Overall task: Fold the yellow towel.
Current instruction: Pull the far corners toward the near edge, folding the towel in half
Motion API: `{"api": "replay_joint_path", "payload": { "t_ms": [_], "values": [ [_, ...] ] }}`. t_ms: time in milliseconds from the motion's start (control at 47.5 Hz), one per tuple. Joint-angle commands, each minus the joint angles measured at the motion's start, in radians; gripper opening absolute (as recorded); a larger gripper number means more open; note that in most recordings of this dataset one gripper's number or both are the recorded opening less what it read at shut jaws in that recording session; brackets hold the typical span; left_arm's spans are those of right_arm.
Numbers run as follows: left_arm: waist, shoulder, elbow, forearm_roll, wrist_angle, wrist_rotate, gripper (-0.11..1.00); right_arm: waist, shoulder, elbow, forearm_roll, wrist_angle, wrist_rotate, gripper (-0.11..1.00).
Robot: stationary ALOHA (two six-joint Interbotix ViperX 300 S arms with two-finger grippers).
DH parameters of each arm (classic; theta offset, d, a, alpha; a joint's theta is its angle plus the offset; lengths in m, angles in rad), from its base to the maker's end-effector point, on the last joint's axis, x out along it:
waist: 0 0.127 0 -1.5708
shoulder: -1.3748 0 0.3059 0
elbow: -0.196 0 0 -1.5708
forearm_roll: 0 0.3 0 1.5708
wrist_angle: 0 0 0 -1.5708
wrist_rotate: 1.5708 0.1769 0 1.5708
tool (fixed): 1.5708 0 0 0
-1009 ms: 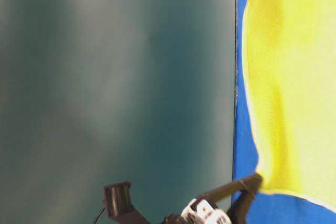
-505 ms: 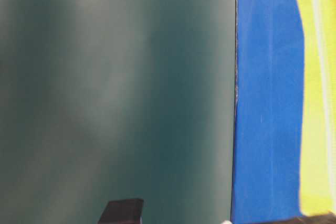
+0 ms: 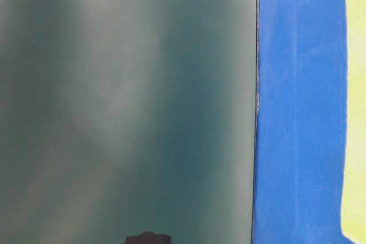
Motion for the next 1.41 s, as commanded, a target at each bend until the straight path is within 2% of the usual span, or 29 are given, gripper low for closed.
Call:
{"api": "replay_joint_path", "payload": {
  "t_ms": [0,336,379,421,442,568,631,673,841,1030,1136,1388],
  "values": [
    [-0.003,-0.002,-0.031,-0.002,-0.008,0.002,0.02,0.005,0.0,-0.021,0.002,-0.003,0.006,0.01],
    [-0.003,0.008,-0.049,-0.002,-0.003,0.003,0.04,0.046,0.002,-0.021,0.002,-0.008,0.043,0.02],
    [-0.003,0.008,-0.052,-0.002,-0.003,0.003,0.07,0.048,0.002,-0.021,0.002,-0.008,0.044,0.02],
    [-0.003,0.006,-0.055,-0.002,-0.003,0.003,0.18,0.048,0.0,-0.023,0.002,-0.008,0.044,0.03],
    [-0.003,0.006,-0.057,-0.002,-0.003,0.005,0.23,0.046,0.0,-0.025,0.002,-0.006,0.044,0.06],
    [-0.003,-0.008,-0.064,-0.002,0.0,0.015,0.58,0.046,-0.005,-0.035,-0.003,0.0,0.04,0.45],
    [-0.002,-0.018,-0.064,-0.002,0.0,0.018,0.67,0.048,-0.014,-0.037,-0.012,0.003,0.037,0.6],
    [0.0,-0.025,-0.064,0.0,0.005,0.02,0.66,0.046,-0.023,-0.04,-0.02,0.008,0.035,0.66],
    [0.038,-0.069,-0.066,0.0,0.049,0.028,0.62,0.006,-0.077,-0.043,-0.069,0.055,0.032,0.61],
    [0.149,-0.098,-0.054,0.0,0.074,0.101,0.62,-0.163,-0.104,-0.032,-0.146,0.13,0.034,0.61],
    [0.209,-0.1,-0.049,-0.002,0.086,0.14,0.62,-0.23,-0.103,-0.032,-0.184,0.178,0.034,0.61],
    [0.259,-0.061,-0.048,0.0,0.069,0.158,0.62,-0.279,-0.071,-0.029,-0.219,0.176,0.035,0.61]
  ]
}}
